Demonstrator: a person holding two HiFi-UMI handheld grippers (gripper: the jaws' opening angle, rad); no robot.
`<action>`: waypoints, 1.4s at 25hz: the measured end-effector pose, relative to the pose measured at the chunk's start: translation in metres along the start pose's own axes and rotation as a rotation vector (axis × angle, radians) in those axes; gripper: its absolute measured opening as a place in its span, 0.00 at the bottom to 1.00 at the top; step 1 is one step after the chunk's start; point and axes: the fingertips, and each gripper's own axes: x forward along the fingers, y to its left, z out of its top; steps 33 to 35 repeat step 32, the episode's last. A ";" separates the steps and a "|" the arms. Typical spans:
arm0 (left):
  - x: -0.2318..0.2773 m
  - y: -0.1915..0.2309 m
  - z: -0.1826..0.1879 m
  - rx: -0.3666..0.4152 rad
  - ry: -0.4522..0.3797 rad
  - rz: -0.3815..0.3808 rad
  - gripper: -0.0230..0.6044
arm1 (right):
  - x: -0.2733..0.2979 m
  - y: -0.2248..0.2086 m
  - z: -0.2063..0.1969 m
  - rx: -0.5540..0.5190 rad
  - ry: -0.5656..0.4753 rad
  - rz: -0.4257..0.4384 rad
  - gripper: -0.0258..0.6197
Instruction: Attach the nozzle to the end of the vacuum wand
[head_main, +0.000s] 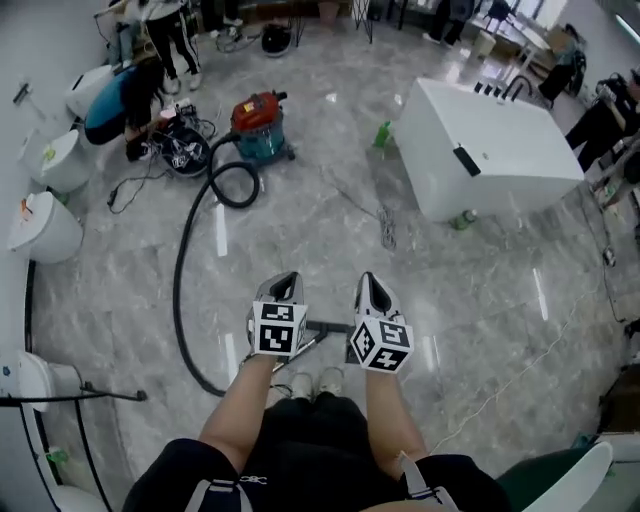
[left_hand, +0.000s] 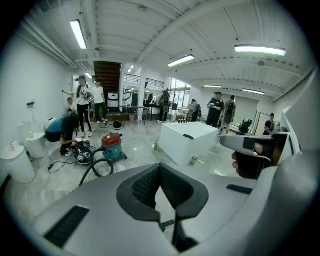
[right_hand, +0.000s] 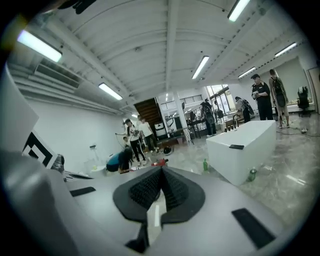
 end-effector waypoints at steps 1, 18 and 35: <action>-0.022 0.001 0.013 -0.006 -0.005 0.015 0.05 | -0.015 0.014 0.015 0.020 -0.015 0.011 0.06; -0.127 -0.095 0.194 0.128 -0.359 -0.008 0.05 | -0.092 0.032 0.189 -0.032 -0.276 0.162 0.06; -0.117 -0.033 0.254 0.100 -0.343 0.013 0.05 | -0.011 0.070 0.219 -0.061 -0.196 0.180 0.06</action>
